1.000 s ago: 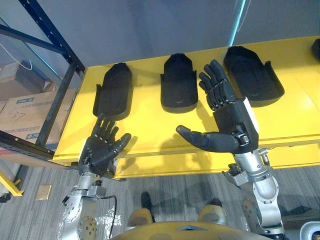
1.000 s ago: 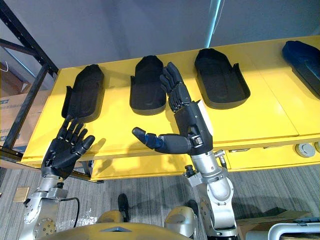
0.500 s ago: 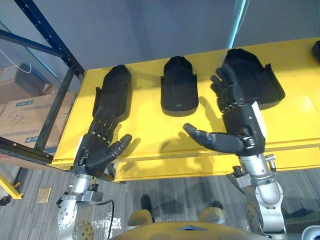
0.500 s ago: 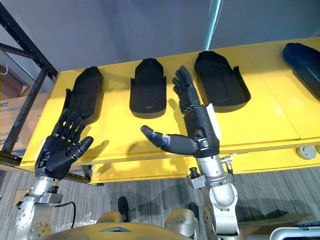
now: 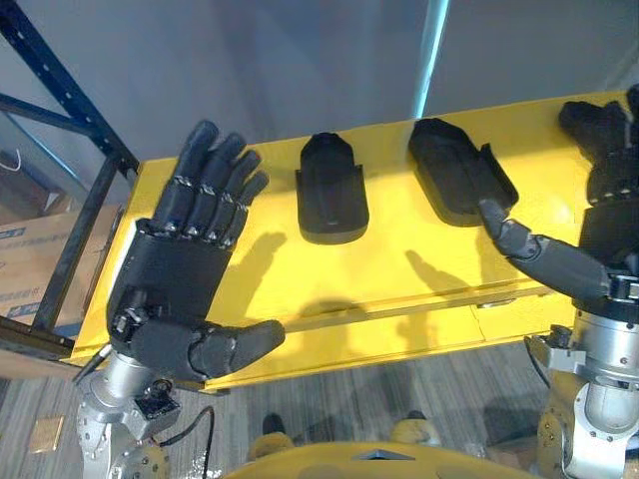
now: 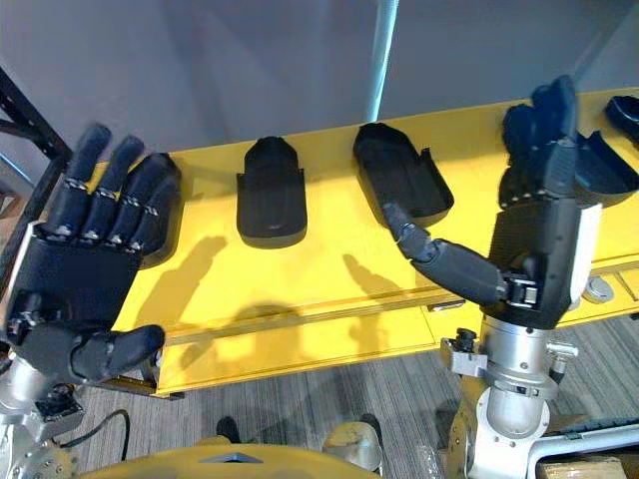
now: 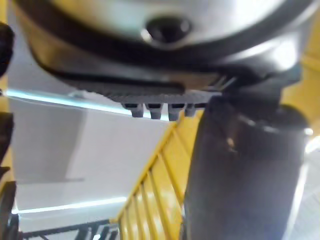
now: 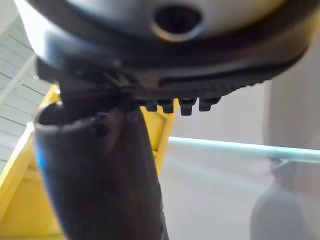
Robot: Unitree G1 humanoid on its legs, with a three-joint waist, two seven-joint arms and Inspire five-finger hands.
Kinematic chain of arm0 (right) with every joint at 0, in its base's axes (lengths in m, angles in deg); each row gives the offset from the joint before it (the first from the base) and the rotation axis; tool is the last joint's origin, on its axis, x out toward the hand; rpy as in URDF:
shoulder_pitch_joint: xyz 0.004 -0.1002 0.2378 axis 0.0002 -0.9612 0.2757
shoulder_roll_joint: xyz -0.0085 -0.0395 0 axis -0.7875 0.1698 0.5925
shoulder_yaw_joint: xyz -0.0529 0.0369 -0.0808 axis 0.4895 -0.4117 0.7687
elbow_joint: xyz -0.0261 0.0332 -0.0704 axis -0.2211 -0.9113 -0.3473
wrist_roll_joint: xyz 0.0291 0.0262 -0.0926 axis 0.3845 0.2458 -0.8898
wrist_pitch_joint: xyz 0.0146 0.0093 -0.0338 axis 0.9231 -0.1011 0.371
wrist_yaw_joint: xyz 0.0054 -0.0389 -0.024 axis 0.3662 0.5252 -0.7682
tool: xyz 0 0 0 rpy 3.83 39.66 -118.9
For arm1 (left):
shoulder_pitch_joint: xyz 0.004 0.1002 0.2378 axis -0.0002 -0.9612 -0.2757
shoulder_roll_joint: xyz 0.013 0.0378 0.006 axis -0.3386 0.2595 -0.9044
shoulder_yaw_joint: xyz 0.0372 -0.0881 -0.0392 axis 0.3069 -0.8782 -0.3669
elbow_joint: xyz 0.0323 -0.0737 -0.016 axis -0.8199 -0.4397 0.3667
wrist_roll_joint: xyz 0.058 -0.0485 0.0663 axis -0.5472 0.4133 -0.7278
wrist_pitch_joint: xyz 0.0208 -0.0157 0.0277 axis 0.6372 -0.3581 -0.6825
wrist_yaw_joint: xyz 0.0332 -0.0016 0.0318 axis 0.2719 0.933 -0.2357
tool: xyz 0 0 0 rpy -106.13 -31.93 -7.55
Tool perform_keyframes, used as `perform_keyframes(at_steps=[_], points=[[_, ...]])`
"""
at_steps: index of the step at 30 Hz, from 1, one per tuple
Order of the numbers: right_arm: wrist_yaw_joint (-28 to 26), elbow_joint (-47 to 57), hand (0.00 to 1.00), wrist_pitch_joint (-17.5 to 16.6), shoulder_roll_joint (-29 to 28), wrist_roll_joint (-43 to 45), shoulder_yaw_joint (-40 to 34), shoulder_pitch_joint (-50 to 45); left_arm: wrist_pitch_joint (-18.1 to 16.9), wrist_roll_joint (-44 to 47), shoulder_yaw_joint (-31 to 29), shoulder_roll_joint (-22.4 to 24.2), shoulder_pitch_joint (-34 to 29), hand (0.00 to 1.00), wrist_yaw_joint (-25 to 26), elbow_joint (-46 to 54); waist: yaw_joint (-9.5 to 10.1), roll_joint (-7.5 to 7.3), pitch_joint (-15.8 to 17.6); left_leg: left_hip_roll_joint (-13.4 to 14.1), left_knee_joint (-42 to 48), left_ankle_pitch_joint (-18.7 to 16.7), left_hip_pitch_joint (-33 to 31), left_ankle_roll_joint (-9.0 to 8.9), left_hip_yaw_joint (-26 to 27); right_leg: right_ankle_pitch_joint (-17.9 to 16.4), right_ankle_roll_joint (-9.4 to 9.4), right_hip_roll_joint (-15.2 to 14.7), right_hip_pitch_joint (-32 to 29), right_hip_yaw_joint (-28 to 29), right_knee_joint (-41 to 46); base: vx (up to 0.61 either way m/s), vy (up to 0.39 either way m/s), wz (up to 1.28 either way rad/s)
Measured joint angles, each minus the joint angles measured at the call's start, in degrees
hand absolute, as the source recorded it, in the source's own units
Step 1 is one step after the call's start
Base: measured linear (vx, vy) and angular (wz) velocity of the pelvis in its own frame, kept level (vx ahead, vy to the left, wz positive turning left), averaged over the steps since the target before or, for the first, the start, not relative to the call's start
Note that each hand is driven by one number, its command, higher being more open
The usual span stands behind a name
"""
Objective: Walk over and take three plastic housings, then place them on the shelf
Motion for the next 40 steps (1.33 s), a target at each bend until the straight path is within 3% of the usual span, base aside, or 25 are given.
perform_keyframes(at_steps=[5,7,11,13,17,19,20,23,25,27,28,30,33,40], points=[[5.09,-0.23,1.0,1.84,-1.47,-5.44,-1.03,0.31,5.35,2.17,5.9,-2.33,2.82,1.0,-7.29,0.0,-1.04,-0.05,-0.26,0.47,-0.04,-0.37,1.07,-0.22,2.5,0.62,-0.1,0.51,-0.59,2.23,-0.5,-0.02,0.001,-0.23],[7.59,-1.2,1.0,3.55,-1.48,-9.06,-1.46,0.25,10.29,2.13,14.36,-5.08,5.52,1.0,-9.65,-1.26,-2.02,-0.01,-0.37,0.8,-0.08,-0.77,1.94,-0.43,3.96,0.63,-0.13,0.84,-0.86,3.42,-0.51,-0.02,-0.001,-0.29],[11.52,-5.03,1.0,6.37,-1.42,-10.84,-2.0,-0.19,16.04,1.87,26.06,-6.69,11.55,1.0,-9.12,-7.98,-4.65,0.22,-0.89,0.97,-0.09,-0.98,2.21,-0.56,6.64,1.34,-0.15,1.27,-2.53,6.02,-0.57,0.0,0.0,-0.36],[14.71,-9.67,1.0,10.54,-1.44,-10.97,-2.61,-1.0,18.12,0.32,33.56,-7.14,15.09,1.0,-6.79,-12.01,-6.31,0.08,-0.94,1.09,-0.11,-1.27,2.87,-0.81,8.83,2.03,-0.09,1.68,-3.16,8.27,-0.99,0.02,0.005,-0.46],[16.45,-18.86,1.0,18.38,-1.46,-8.08,-3.03,-4.68,19.18,-7.54,41.47,-7.36,19.26,1.0,-1.59,-19.3,-7.94,0.14,-1.59,2.0,-0.14,-1.77,3.82,-1.43,11.49,2.54,-0.09,2.81,-3.84,10.53,-1.55,0.02,-0.014,-0.35],[16.4,-23.89,1.0,23.15,-1.59,-8.25,-2.75,-7.75,20.28,-17.37,46.08,-7.87,19.73,1.0,5.81,-25.14,-8.8,0.4,-2.74,2.65,-0.14,-2.04,4.09,-1.79,12.76,2.56,-0.06,3.58,-4.34,11.28,-1.53,0.0,-0.029,-0.27],[16.9,-31.37,1.0,26.24,-3.09,-8.25,-2.43,-11.17,22.13,-26.28,45.92,-8.8,16.23,1.0,13.62,-32.04,-9.22,0.57,-2.98,2.83,-0.17,-2.21,4.56,-1.85,13.35,2.57,0.05,3.78,-4.27,11.63,-1.37,-0.03,-0.029,-0.16],[17.35,-32.7,1.0,27.17,-4.79,-8.23,-2.22,-11.85,22.47,-28.13,45.39,-9.68,14.14,1.0,14.64,-32.57,-8.5,-0.08,-3.49,2.83,-0.3,-2.28,4.58,-1.7,13.26,2.52,0.3,3.71,-4.16,11.54,-1.32,-0.04,-0.011,-0.01],[17.41,-35.98,1.0,26.49,-4.82,-8.25,-2.4,-11.32,22.19,-28.05,45.21,-9.43,13.5,1.0,14.64,-33.62,-7.84,-1.02,-4.25,2.82,-0.32,-2.21,4.41,-1.6,12.76,2.5,0.38,3.61,-3.96,11.08,-1.3,-0.02,-0.011,0.14],[17.46,-46.98,1.0,26.31,-4.18,-8.09,-3.71,-8.51,17.11,-34.91,44.91,-7.3,12.44,1.0,19.7,-39.84,-7.5,-2.71,-5.35,2.79,-0.35,-2.1,4.3,-1.48,10.8,2.27,-0.01,3.18,-2.48,9.05,-1.37,-0.01,-0.014,0.38],[17.57,-49.52,1.0,26.32,-4.16,-7.99,-3.79,-7.99,16.42,-35.77,44.51,-6.97,12.21,1.0,21.54,-41.55,-7.21,-2.95,-5.53,2.79,-0.35,-2.12,4.29,-1.53,10.53,2.19,-0.12,3.15,-2.3,8.79,-1.34,-0.01,-0.009,0.32],[17.6,-55.5,1.0,26.65,-4.44,-6.58,-3.41,-6.55,14.87,-36.51,41.83,-7.24,12.07,1.0,26.26,-46.57,-6.4,-3.35,-5.31,2.67,-0.35,-1.45,4.27,-1.13,9.3,2.14,-0.34,2.87,-1.48,7.64,-1.4,-0.02,-0.01,0.26],[17.2,-61.06,1.0,27.22,-4.83,-3.38,-3.48,-5.78,9.8,-40.27,38.79,-8.24,8.02,1.0,30.06,-50.16,-5.98,-3.29,-5.26,2.6,-0.35,-1.22,3.67,-0.89,7.07,1.43,-0.93,2.57,-0.43,5.41,-1.49,-0.02,-0.012,0.32],[15.74,-73.18,1.0,28.15,-4.85,1.69,-3.5,-2.01,2.32,-44.97,26.55,-6.07,5.91,1.0,42.75,-61.5,-2.29,-3.78,-4.93,2.6,-0.36,-0.95,1.8,-0.97,3.18,0.63,-1.47,2.28,0.73,1.17,-1.95,-0.01,-0.014,0.3]])
